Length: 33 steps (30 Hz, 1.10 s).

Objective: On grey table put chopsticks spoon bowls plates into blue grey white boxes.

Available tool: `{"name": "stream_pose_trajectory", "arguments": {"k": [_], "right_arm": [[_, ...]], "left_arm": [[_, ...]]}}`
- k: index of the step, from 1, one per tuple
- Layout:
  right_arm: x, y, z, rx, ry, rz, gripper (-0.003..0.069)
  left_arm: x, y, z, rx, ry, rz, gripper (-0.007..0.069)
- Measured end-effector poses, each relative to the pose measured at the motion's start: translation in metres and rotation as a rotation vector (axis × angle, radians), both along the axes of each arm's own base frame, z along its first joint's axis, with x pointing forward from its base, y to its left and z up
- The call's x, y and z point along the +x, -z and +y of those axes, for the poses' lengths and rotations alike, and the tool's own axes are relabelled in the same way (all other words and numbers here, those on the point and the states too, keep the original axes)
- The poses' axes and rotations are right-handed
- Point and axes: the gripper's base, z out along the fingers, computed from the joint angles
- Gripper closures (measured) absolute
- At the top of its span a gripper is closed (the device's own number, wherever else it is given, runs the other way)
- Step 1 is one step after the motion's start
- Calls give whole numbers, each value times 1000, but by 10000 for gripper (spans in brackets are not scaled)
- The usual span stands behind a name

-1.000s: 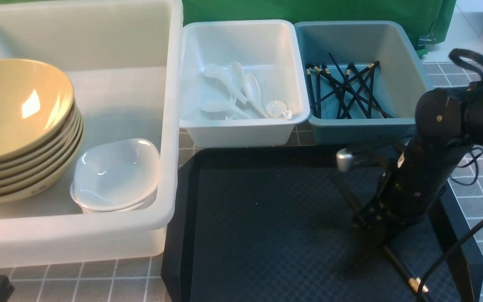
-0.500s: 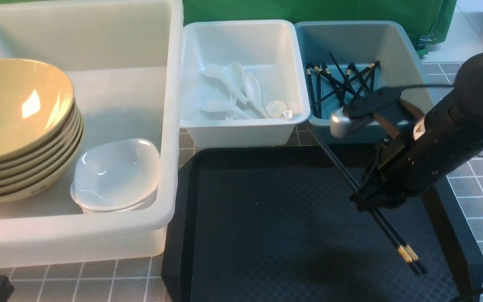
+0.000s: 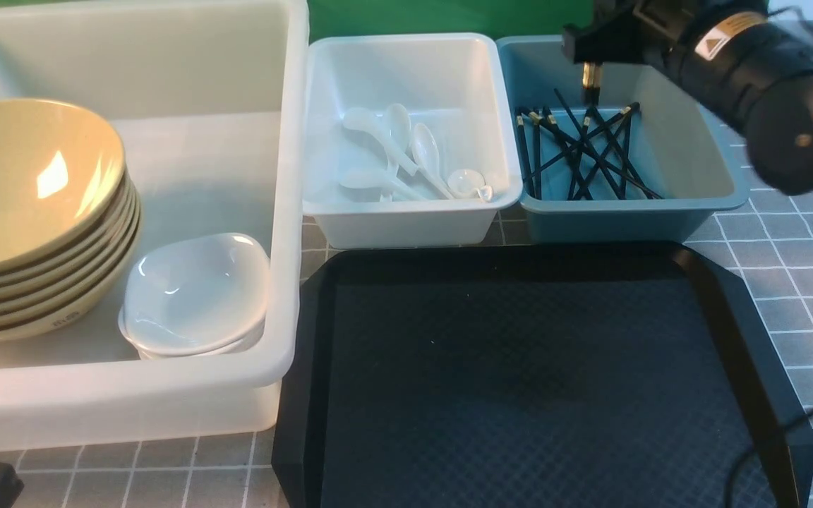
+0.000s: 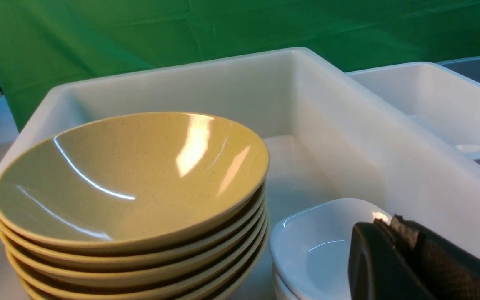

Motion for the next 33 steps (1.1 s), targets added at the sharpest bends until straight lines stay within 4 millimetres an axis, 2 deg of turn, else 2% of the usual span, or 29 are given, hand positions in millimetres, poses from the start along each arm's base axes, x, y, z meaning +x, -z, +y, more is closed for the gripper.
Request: {"name": "stream_pose_trajectory", "arguments": {"k": [1,2,4,5,6,7,8,10,13,16,17,18,19,20,21,22,23,24,25,26,27,28,29,30,33], "right_arm": [[0,-1,-1,4,2,4,515],[12,19,-1,11,14,99,494],[19,32,-2,5,15,186,454],[23,34,-3,3,14,216,423],[26,40,-3,-7,5,312,356],[27,32,-4,-18,-10,380,295],[27,20,-4,-37,-27,396,278],[17,-6,-5,-88,-70,437,289],[-9,-51,-9,-187,-141,434,391],[-58,-102,-19,-278,-199,361,534],[-74,-112,-24,-287,-204,332,577],[-78,-117,-25,-287,-203,317,577],[-111,-133,-34,-278,-196,243,614],[-115,-131,-35,-278,-196,244,619],[-142,-136,-43,-262,-180,169,625],[-160,-135,-49,-249,-166,118,625],[-188,-130,-58,-226,-140,37,625],[-187,-124,-58,-229,-142,54,625],[-209,-108,-67,-204,-107,-24,625],[-215,-109,-69,-195,-95,-60,625],[-236,-84,-79,-172,-52,-141,625],[-238,-75,-80,-173,-49,-133,625],[-249,-65,-85,-158,-24,-190,625],[-260,-41,-90,-158,1,-219,625],[-282,-1,-100,-186,47,-299,625]], "left_arm": [[0,0,0,1,0,0,633],[0,0,0,2,0,-1,633],[0,0,0,4,-1,-1,633],[0,0,0,5,-1,0,633],[0,0,0,6,-2,0,633],[0,0,0,8,-3,2,633],[0,0,0,8,-3,2,633],[0,0,1,8,-5,4,633],[0,0,1,8,-5,4,633],[0,0,1,8,-5,4,633],[0,0,1,8,-5,4,633],[0,0,1,8,-5,4,633],[0,0,1,8,-5,4,633],[0,0,1,8,-5,4,633],[0,1,1,8,-6,6,633],[0,1,1,8,-6,6,633],[0,1,1,8,-6,6,633],[0,1,1,8,-6,6,633],[0,1,1,8,-6,6,633],[0,1,1,8,-6,6,633],[0,1,1,8,-6,6,633],[0,1,1,8,-6,6,633],[0,1,1,8,-6,6,633],[0,1,1,8,-7,7,633],[0,1,1,8,-6,6,633]]}}
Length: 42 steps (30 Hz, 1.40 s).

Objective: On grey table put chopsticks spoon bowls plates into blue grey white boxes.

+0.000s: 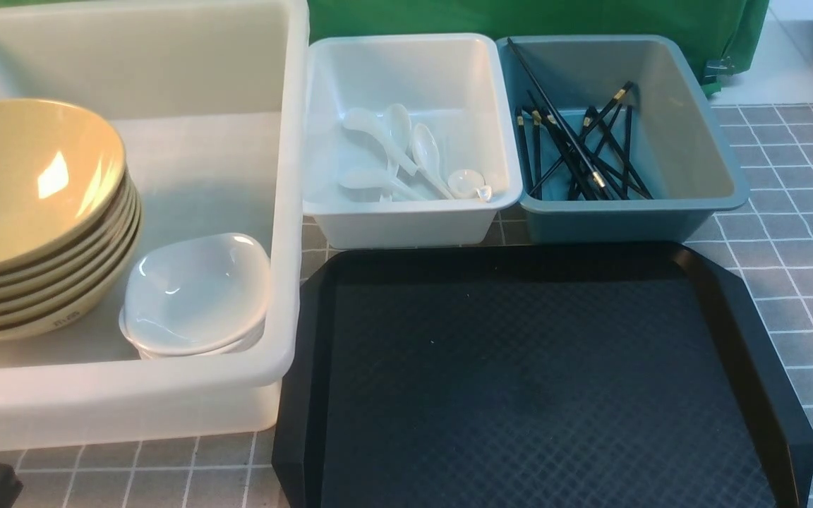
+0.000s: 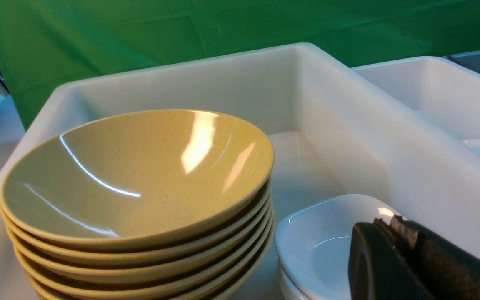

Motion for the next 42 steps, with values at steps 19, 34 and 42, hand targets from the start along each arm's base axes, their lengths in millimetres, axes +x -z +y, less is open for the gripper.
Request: {"name": "stream_pose_trajectory", "arguments": {"k": [19,34,42], "right_arm": [[-42,91,-9,-2,-36,152,625],[-52,106,-29,126,275,283,625],[-54,118,-29,178,288,422,621]], "left_arm": [[0,0,0,0,-2,3,633],[0,0,0,1,-2,4,633],[0,0,0,1,-2,4,633]]}}
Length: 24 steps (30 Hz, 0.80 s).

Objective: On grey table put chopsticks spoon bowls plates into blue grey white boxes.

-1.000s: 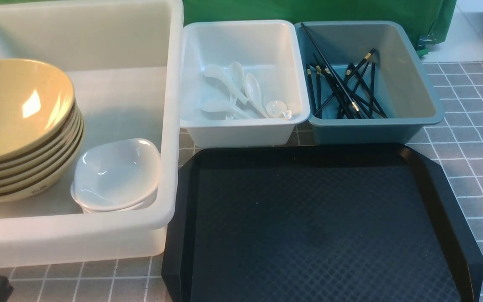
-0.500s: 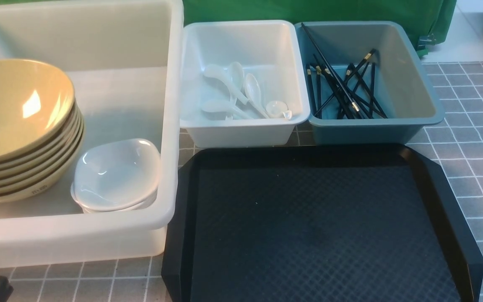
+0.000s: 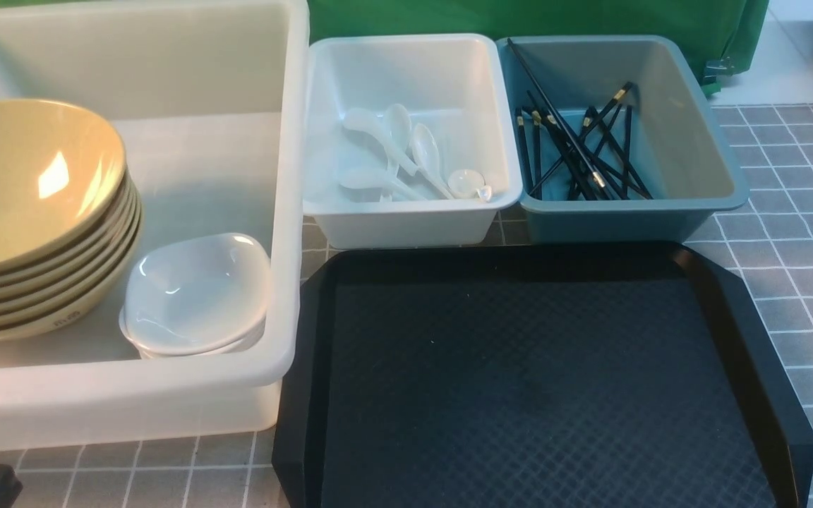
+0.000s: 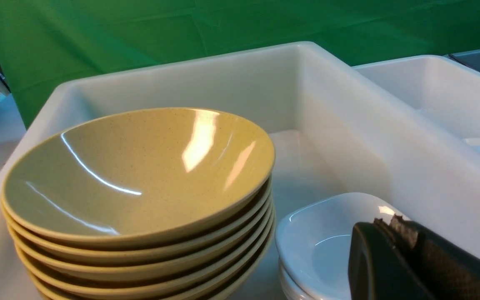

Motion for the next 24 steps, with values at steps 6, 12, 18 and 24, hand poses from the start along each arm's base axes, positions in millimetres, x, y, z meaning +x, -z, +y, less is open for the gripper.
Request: {"name": "stream_pose_trajectory", "arguments": {"k": [6,12,18,24], "right_arm": [[0,0,0,0,0,0,617],[0,0,0,-1,0,0,614],[0,0,0,-1,0,0,614],[0,0,0,-1,0,1,614]], "left_arm": [[0,0,0,0,0,0,633],[0,0,0,0,0,0,633],[0,0,0,1,0,1,633],[-4,7,0,-2,5,-14,633]]}}
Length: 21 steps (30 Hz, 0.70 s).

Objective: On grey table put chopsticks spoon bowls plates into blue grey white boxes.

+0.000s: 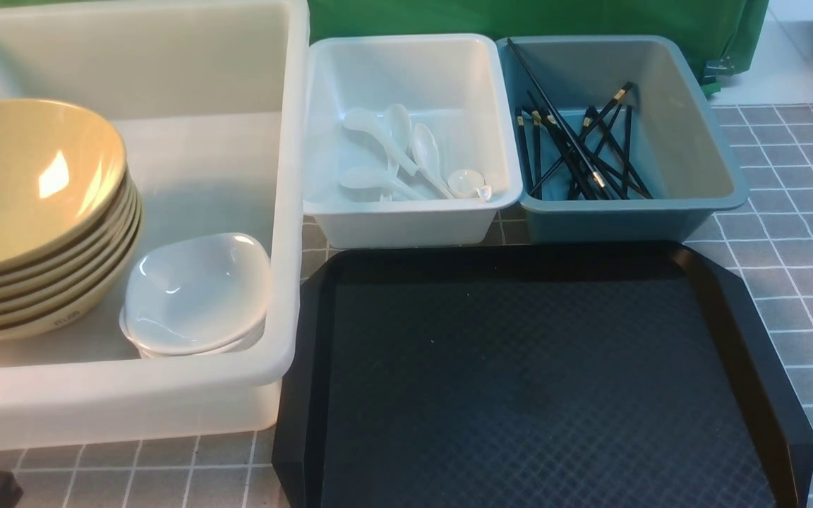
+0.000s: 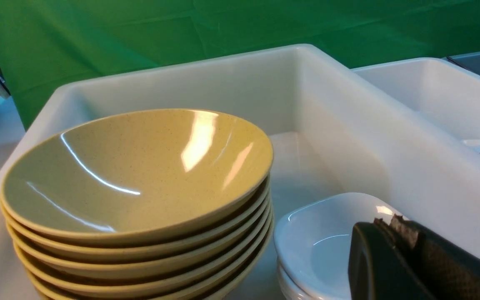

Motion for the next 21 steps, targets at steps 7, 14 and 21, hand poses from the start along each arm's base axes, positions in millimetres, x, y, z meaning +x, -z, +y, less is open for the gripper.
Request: {"name": "stream_pose_trajectory", "arguments": {"k": [7,14,21], "right_arm": [[0,0,0,0,0,1,614],[0,0,0,0,0,2,614],[0,0,0,0,0,2,613]], "left_arm": [[-12,32,4,-55,-37,-30,633],[-13,32,5,-169,-116,-53,633],[-10,60,3,-173,-134,41,633]]}}
